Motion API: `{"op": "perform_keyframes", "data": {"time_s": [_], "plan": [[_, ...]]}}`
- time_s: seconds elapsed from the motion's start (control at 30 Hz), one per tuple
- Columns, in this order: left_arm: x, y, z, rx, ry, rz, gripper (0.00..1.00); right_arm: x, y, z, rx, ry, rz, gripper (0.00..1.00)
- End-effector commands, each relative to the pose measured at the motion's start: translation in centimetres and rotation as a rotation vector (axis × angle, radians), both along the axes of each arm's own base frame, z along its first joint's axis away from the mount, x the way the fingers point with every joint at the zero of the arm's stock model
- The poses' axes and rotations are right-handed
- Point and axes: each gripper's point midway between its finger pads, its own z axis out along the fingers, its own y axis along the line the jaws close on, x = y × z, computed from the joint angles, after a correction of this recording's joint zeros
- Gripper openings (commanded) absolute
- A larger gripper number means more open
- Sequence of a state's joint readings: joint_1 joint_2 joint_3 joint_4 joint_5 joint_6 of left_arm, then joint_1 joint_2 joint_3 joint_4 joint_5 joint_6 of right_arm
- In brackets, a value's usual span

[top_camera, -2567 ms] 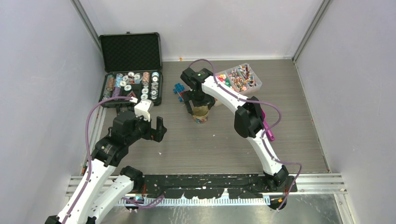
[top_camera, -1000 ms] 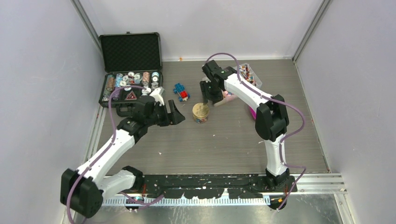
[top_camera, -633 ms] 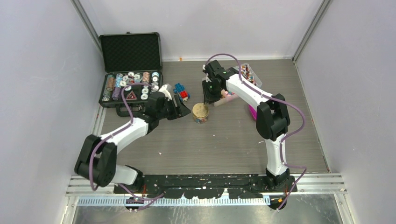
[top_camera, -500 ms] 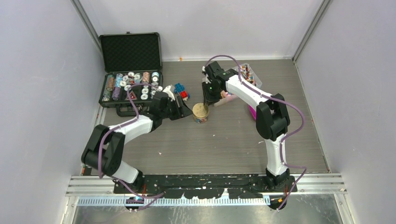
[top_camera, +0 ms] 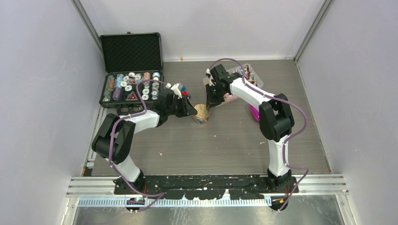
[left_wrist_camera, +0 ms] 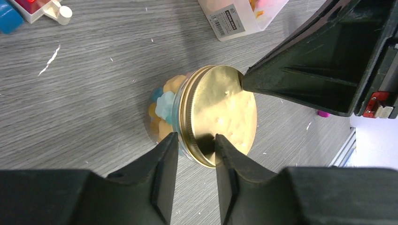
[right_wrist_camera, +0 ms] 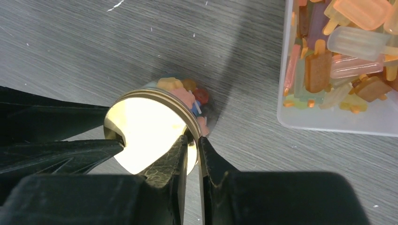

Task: Pack the candies
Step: Close the bottle lid on the packing bottle.

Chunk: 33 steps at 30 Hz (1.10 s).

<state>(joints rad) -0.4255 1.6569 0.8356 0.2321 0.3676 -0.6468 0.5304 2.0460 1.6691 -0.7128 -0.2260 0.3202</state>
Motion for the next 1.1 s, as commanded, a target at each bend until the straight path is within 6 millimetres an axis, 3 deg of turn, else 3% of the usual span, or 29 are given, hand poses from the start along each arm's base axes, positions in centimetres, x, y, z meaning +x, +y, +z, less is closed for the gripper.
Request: {"op": "perform_keyframes", "data": {"time_s": [0.0,0.23,0.47,0.87,0.97,1.07], "plan": [[-0.6,0.7,-2.7,0.064,0.052,-0.001,0.32,-0.6,-0.8,-0.9,-0.030,0.013,-0.004,0.18],[-3.5,2.2,-5.2,0.117,0.144,-0.004,0.28,-1.6,-1.1,-2.2,-0.018,0.025,-0.017,0.18],[-5.9,2.4,-7.6,0.103,0.229,-0.024,0.27,-2.9,-1.6,-4.2,0.004,0.041,-0.047,0.18],[-6.7,1.7,-7.7,0.047,0.239,-0.063,0.20,-5.1,-1.3,-6.9,0.127,0.052,-0.124,0.15],[-7.1,0.8,-7.1,-0.030,0.239,-0.062,0.19,-5.4,-0.9,-6.7,0.160,0.049,-0.111,0.15],[-7.9,1.4,-8.5,0.027,0.274,-0.064,0.20,-5.4,-0.6,-6.1,0.196,0.033,-0.118,0.15]]}}
